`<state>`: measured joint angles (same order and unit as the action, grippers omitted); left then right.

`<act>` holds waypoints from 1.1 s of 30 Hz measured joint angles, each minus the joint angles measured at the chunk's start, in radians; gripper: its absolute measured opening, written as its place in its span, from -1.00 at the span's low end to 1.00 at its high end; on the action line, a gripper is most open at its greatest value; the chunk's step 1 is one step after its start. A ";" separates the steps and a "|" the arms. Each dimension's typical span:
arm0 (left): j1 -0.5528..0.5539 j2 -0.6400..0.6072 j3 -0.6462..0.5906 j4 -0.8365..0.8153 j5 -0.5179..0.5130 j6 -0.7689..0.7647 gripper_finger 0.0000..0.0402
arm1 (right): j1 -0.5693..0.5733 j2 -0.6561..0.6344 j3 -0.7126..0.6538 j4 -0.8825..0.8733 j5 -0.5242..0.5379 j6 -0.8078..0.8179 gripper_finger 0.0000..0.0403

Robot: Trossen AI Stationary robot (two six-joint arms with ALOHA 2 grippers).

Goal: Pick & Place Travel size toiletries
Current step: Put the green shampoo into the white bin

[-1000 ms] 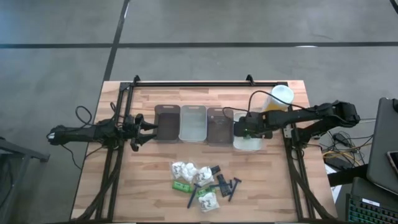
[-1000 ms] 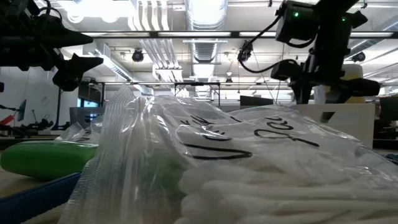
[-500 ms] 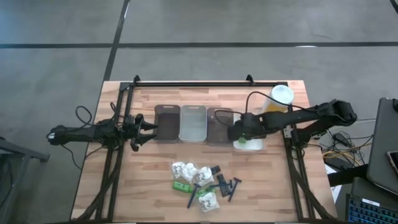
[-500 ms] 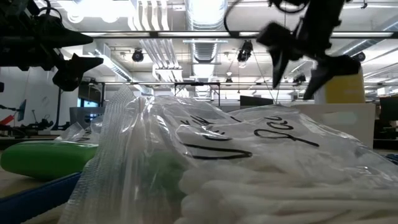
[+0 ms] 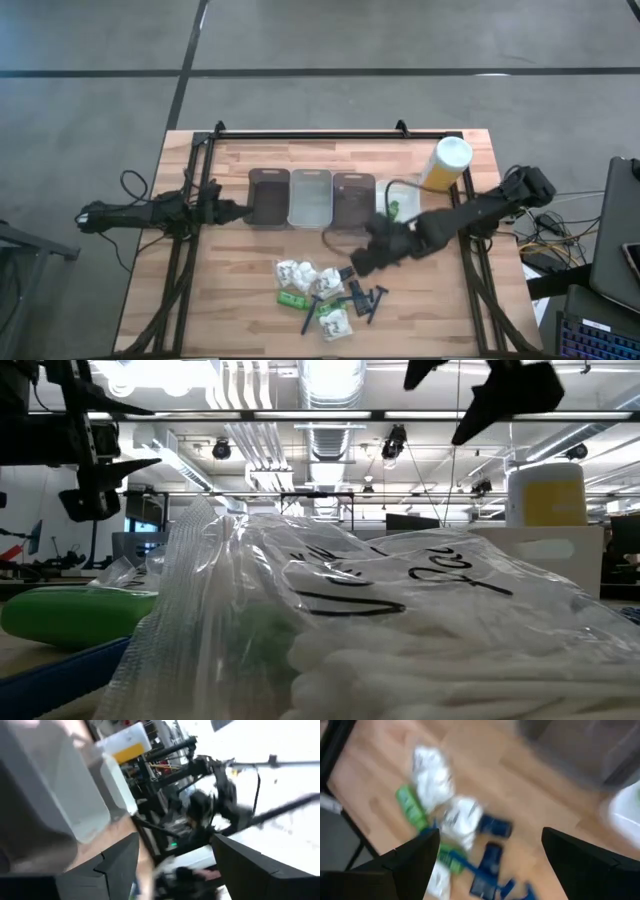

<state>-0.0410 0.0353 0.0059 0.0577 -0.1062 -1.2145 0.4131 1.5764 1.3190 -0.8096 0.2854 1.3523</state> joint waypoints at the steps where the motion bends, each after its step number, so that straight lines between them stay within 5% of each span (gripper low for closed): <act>1: 0.000 0.000 0.000 -0.002 -0.011 -0.038 0.28 | 0.016 0.023 0.014 -0.001 -0.005 0.012 0.74; 7: 0.000 0.000 0.000 0.007 -0.236 -0.151 0.28 | 0.079 0.138 0.080 -0.002 -0.070 0.099 0.69; 11: 0.000 0.003 0.000 0.008 -0.253 -0.133 0.28 | 0.119 0.170 0.104 0.001 -0.081 0.138 0.63; 20: -0.027 0.031 0.009 0.099 0.093 -0.060 0.28 | 0.163 0.171 0.127 -0.006 -0.059 0.152 0.54; 33: -0.346 0.402 0.185 0.085 0.126 0.138 0.28 | 0.172 0.162 0.130 -0.114 -0.043 0.149 0.77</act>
<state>-0.3871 0.4369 0.1907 0.1428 0.0197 -1.0764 0.5850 1.7389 1.4487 -0.9240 0.2422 1.5009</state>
